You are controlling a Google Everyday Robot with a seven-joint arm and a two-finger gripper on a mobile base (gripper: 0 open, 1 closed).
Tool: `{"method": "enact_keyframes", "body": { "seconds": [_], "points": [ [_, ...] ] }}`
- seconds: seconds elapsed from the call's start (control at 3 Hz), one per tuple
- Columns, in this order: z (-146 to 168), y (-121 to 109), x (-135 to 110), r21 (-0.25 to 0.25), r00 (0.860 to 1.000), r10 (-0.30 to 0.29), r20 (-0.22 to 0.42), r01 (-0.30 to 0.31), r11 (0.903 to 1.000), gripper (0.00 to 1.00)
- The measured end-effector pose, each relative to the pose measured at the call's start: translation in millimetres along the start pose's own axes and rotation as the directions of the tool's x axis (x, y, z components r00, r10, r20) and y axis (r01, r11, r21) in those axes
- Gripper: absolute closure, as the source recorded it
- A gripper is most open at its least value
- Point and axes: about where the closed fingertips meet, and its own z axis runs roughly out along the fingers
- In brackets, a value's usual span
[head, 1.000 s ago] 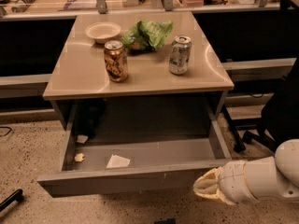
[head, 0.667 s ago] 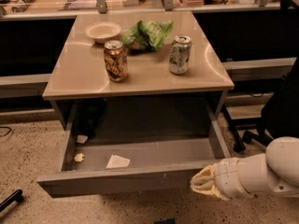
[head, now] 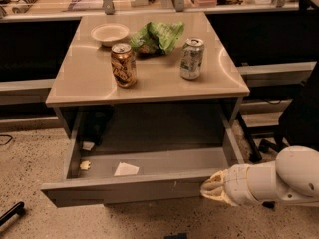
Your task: Close top drawer
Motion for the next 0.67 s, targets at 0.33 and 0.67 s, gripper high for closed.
{"method": "enact_keyframes", "body": {
  "seconds": [0.33, 0.67],
  "points": [
    [3.1, -17.0, 1.5, 0.063, 1.000, -0.010, 0.016, 0.009, 0.9980, 1.00],
    [9.0, -38.1, 4.3, 0.125, 0.999, -0.020, 0.044, 0.014, 0.9921, 1.00]
  ]
}}
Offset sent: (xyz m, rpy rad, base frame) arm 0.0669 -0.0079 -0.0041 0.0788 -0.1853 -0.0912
